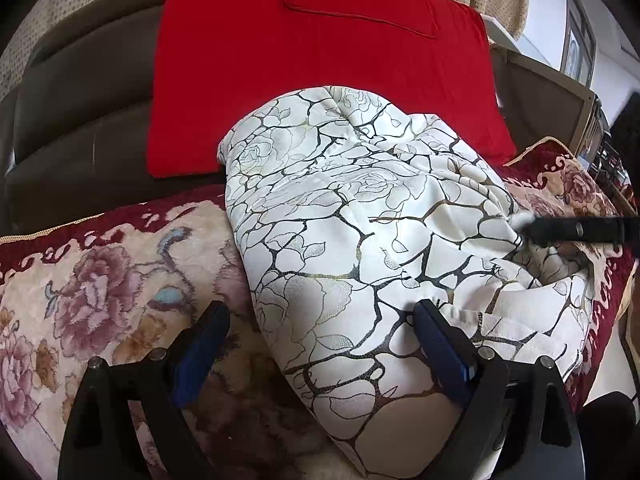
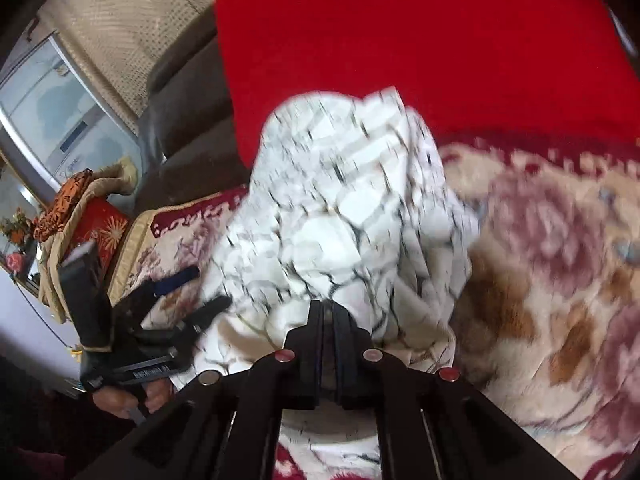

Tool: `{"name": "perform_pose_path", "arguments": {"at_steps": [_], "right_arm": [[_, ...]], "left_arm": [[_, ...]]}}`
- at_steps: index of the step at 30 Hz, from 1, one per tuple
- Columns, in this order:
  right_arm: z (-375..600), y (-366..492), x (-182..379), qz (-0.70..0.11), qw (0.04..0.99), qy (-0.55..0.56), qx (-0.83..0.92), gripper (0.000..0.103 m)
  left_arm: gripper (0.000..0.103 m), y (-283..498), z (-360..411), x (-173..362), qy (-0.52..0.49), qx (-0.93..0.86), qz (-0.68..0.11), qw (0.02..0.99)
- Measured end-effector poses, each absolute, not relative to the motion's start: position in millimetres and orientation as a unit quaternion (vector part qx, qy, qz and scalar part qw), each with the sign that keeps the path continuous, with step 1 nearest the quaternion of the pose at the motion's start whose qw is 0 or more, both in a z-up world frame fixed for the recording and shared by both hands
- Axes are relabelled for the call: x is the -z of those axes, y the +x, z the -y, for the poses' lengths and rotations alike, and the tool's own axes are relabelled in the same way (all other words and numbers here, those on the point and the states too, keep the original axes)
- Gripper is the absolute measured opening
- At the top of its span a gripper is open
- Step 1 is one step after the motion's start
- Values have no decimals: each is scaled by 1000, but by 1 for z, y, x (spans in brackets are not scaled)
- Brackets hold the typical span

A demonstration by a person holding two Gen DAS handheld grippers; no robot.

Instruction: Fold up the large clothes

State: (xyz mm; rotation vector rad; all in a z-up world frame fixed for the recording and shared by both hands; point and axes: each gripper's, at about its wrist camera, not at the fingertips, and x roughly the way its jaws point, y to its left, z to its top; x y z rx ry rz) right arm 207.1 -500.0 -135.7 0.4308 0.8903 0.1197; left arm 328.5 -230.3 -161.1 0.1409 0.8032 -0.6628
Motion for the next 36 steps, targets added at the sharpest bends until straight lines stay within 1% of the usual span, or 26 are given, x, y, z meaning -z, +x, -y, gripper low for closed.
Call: {"name": "perform_pose_path", "arguments": {"at_steps": [3,5,8,12,15,17,18,20,22,24,27,29,31,36], "right_arm": [[498,226,124,-424,881,200,-53,7],[494,242,114,-416,888,189,-51,10],[489,275,98,-409,891,186,-67,10],[485,333,99,-426,878,202,-87,10],[484,379,114,-444,867,210,-87,10],[489,407,134,-465,861,197,-57,10],[496,419,151,-484,850,204,-38,7],[516,435,192,-522,820,235,-13,7],[535,433,208,-518,805,287,-23,4],[542,424,202,-504,807,307,-18,3],[544,401,182,-490,822,290,-13,7],[549,378,164,-477,831,286,-7,7],[549,350,145,-459,849,263,-10,10],[535,286,116,-444,865,232,-41,10]], "left_arm": [[93,321,231,157,70,314,-382,867],[93,321,231,156,73,313,-380,867],[94,322,231,156,73,314,-380,867],[96,326,232,158,76,313,-379,868],[96,329,233,159,75,314,-379,867],[96,330,233,159,75,314,-379,867],[96,331,234,159,74,315,-378,867],[96,332,236,161,70,314,-382,867],[96,332,236,161,73,315,-381,866],[96,331,236,160,77,314,-378,868],[96,329,233,160,79,308,-375,870],[96,326,231,157,79,306,-373,872],[96,323,228,154,80,303,-370,874],[96,316,218,146,74,299,-364,879]]}}
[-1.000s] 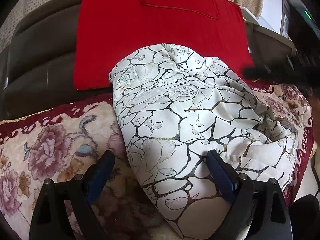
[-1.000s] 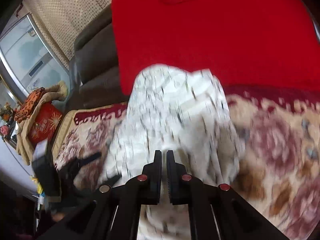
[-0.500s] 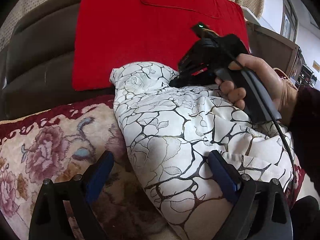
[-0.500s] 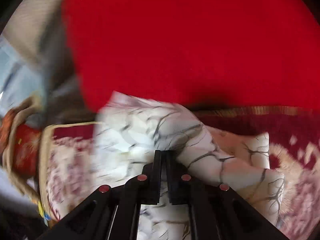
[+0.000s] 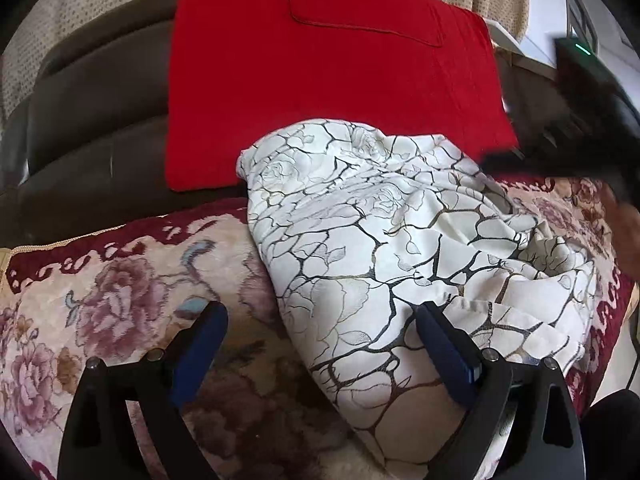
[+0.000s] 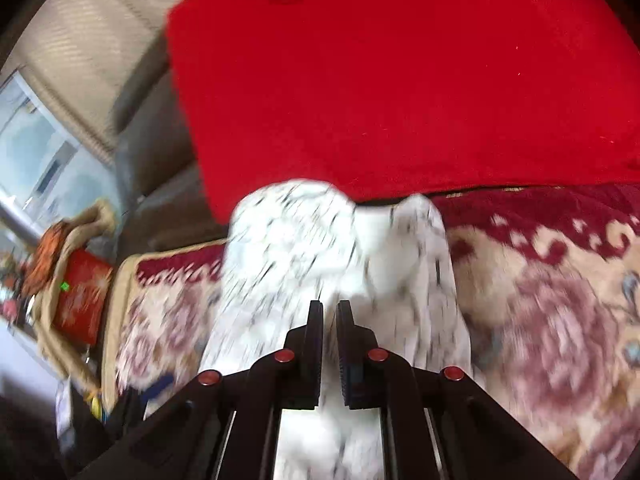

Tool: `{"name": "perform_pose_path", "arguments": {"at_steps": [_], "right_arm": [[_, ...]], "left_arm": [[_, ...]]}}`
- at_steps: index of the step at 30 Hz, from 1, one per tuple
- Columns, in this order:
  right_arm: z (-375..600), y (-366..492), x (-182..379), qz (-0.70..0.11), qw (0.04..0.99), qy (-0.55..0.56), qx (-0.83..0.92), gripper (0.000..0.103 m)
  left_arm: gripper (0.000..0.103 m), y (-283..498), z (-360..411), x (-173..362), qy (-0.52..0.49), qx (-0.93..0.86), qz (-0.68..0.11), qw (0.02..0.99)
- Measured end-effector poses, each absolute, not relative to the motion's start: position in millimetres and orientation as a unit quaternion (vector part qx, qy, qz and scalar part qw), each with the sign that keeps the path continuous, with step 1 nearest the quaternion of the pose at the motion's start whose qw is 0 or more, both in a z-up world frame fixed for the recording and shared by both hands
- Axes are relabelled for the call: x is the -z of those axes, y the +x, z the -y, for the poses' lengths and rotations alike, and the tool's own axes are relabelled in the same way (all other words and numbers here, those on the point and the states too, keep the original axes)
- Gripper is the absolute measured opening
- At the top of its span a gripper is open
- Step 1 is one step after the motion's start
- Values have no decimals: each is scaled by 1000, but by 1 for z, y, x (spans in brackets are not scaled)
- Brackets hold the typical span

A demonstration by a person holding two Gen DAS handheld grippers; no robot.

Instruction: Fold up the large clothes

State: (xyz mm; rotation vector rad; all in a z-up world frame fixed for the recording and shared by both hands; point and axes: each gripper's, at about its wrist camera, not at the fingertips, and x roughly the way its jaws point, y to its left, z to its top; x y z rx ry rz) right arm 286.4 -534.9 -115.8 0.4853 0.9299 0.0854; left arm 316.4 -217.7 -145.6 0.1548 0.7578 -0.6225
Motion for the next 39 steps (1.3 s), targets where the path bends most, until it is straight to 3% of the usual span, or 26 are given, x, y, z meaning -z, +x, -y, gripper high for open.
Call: {"name": "perform_pose_path", "arguments": {"at_steps": [6,12,17,22,23,24,25,26,27,32,35,39], "right_arm": [[527,218,154,-461,860,217,-14,12],[540,200,183,-416,875,246,-10,10],[539,199,176,-419,877,233,-6,10],[523,183,144,-391,895,214,-1,19],[521,178,137,-384,899,211,-3,22],[517,174,130,-379,902,208,-5,35],[514,171,127,-377,903,205,-5,65],[509,165,120,-372,906,200,-3,80],[506,163,116,-361,913,190,3,86],[499,184,121,-398,906,140,20,84],[499,209,141,-441,888,126,-1,78],[490,231,170,-479,874,88,0,52]], "left_arm": [[95,300,228,154,123,313,-354,873],[94,293,232,161,129,327,-354,867],[93,283,235,164,155,339,-342,863],[93,286,233,167,145,342,-347,861],[93,286,233,167,144,342,-346,862],[93,284,233,167,144,342,-345,862],[93,283,233,167,144,342,-344,863],[93,283,233,167,145,342,-343,863],[93,283,234,167,145,341,-342,863],[90,275,233,166,149,348,-337,862],[89,274,232,166,148,353,-337,860],[89,282,227,157,135,359,-336,860]]}}
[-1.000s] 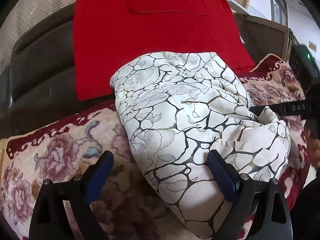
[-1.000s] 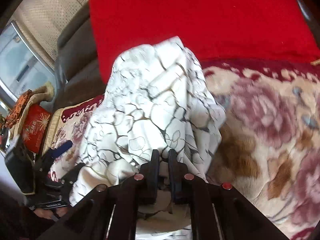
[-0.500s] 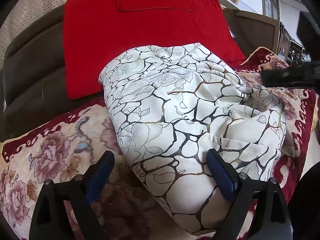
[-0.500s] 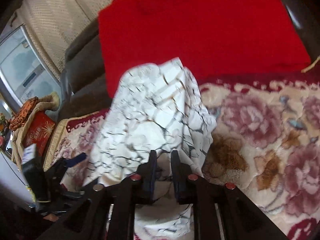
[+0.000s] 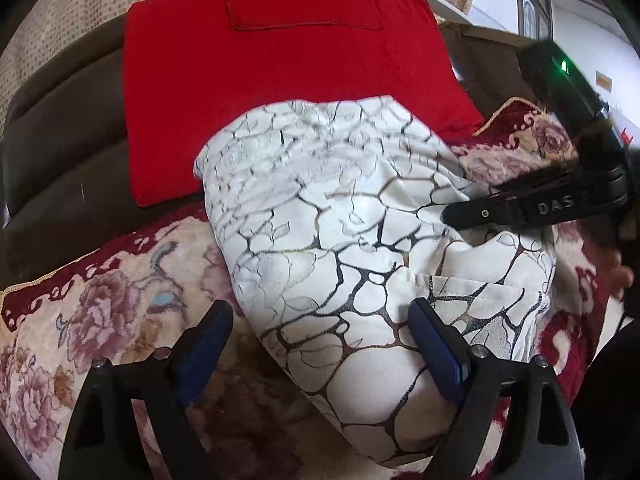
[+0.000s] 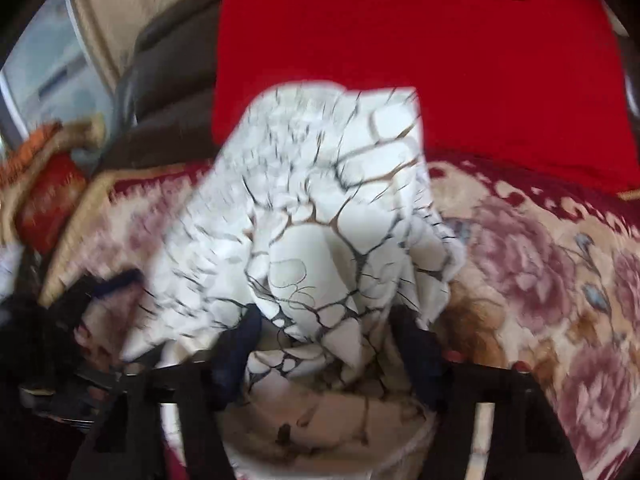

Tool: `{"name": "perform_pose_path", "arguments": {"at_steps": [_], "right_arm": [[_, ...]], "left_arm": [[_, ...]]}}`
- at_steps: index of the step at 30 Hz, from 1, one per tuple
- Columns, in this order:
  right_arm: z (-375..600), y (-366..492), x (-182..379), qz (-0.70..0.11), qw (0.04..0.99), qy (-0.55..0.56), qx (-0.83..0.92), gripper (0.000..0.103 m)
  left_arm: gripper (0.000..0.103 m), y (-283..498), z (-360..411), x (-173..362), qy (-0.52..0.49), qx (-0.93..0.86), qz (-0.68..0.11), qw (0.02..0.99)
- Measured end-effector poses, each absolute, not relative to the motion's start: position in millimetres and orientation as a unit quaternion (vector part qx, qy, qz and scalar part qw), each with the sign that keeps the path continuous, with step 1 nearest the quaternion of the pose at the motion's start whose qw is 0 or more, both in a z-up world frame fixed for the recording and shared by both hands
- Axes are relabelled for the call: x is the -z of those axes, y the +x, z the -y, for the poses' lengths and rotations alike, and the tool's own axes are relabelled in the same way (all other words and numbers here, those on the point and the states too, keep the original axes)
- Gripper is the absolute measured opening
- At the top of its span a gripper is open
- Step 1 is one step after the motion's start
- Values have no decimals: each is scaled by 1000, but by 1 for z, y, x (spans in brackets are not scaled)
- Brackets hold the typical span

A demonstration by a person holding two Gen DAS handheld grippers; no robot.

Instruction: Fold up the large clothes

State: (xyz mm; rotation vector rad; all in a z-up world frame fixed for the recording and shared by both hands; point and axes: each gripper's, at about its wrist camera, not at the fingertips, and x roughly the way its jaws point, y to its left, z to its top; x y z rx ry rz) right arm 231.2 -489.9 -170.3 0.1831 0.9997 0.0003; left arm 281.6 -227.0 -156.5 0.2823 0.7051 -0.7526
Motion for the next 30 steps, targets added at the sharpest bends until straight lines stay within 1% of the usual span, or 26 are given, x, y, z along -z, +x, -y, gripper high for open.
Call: {"name": "perform_pose_path", "arguments": {"at_steps": [1,2,3,4,6,7,9,11,13,17,20,21,22,24,27,30], "right_arm": [[495,231,169,-471,876,104,6,42],[501,228,165,-460,879,126,10,37],[511,223,159,-440,884,157,12,29],[521,216,155,-420,888,190,9,26],[535,212,161,-415,879,235,5,26],[541,213,171,-420,870,256,8,25],[554,214,188,-419,856,301,14,25],[575,212,202,-395,836,380,6,25],[591,214,217,-384,817,430,8,24],[587,211,217,-378,823,424,11,23],[581,201,208,-380,825,418,-3,26],[575,198,201,-385,831,401,0,28],[568,195,192,-393,838,379,5,33],[556,187,173,-401,853,333,18,38],[541,177,143,-393,874,282,32,39],[518,167,115,-367,903,219,27,39]], "left_arm": [[89,287,223,151,123,354,-336,864],[89,298,212,143,89,340,-336,874],[89,308,203,139,54,333,-341,877],[89,321,192,137,9,325,-352,878],[89,345,179,142,-57,304,-380,871],[89,351,180,147,-58,293,-389,871],[89,353,196,158,-22,278,-403,872],[89,342,215,159,3,299,-395,868],[89,332,225,155,23,317,-384,867],[90,318,234,158,62,326,-374,866],[93,321,231,167,61,319,-393,860],[93,322,231,169,60,316,-397,859],[93,321,232,169,60,315,-397,860],[93,322,232,166,61,312,-395,862],[93,323,229,158,54,305,-396,864],[93,320,231,157,55,301,-393,867]]}}
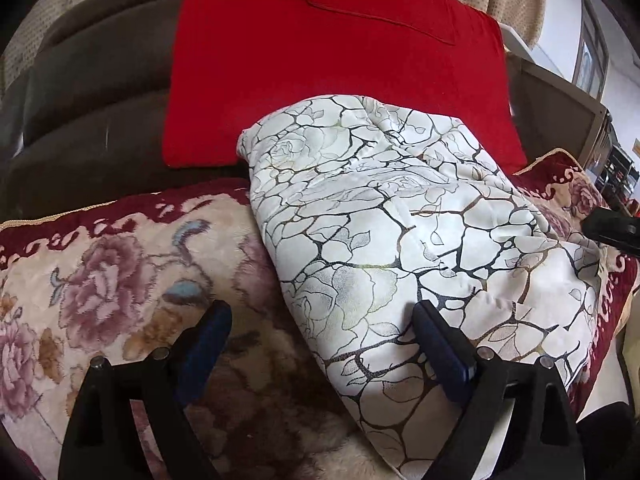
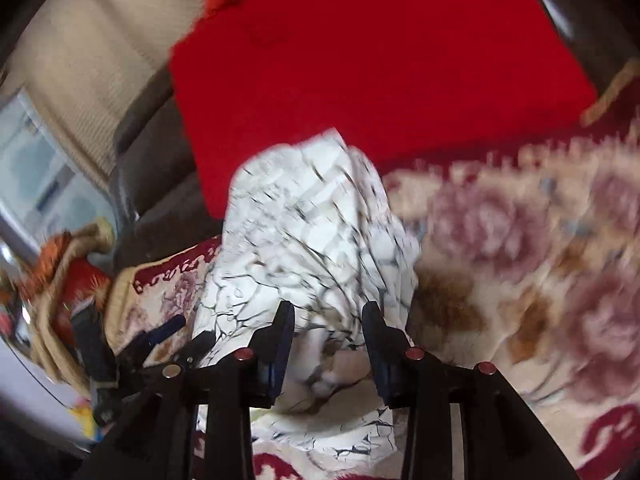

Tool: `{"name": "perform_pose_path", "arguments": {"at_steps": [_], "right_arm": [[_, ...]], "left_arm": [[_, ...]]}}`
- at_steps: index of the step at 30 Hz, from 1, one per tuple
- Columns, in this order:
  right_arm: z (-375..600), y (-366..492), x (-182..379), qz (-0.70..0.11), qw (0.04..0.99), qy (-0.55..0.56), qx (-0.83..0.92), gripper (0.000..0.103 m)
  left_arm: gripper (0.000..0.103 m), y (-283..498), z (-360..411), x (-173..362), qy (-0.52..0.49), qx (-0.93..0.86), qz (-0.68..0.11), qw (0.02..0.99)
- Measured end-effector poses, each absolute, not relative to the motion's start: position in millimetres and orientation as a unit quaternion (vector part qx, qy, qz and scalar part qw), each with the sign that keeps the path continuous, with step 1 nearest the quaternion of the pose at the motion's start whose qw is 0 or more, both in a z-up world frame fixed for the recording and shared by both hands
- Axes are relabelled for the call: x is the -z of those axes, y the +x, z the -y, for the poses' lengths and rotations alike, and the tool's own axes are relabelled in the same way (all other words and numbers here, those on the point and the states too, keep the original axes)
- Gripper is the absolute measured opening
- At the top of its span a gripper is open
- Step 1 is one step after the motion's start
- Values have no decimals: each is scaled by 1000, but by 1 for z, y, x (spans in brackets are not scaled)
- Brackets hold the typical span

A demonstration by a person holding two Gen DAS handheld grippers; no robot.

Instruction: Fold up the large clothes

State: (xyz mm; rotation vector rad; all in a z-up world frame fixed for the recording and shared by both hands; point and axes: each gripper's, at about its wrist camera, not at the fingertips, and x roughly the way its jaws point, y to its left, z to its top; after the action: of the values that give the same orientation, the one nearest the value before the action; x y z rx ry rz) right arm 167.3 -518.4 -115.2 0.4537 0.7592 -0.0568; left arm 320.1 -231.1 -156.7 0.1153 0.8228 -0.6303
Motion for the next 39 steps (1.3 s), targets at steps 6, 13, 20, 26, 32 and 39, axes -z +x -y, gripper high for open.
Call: {"name": "perform_pose_path", "arguments": {"at_steps": [6,13,20,26,32,39], "right_arm": [[510,183,174,-475,858,187,61,35],[502,173,161,-454,871,176,63,35],[486,166,115,-399,903,151,58,37],[493,183,175,-455,871,175,52,37],[498,186,144,-441,878,181,37,38],[515,223,103,-361,912,189,44,40]], "left_arm": [[94,313,242,164,76,290,-395,869],[94,302,240,155,90,272,-385,877],[95,301,240,152,92,270,-385,878],[95,302,243,154,97,266,-383,879],[96,303,240,144,95,253,-380,885],[96,312,231,129,67,211,-357,907]]}}
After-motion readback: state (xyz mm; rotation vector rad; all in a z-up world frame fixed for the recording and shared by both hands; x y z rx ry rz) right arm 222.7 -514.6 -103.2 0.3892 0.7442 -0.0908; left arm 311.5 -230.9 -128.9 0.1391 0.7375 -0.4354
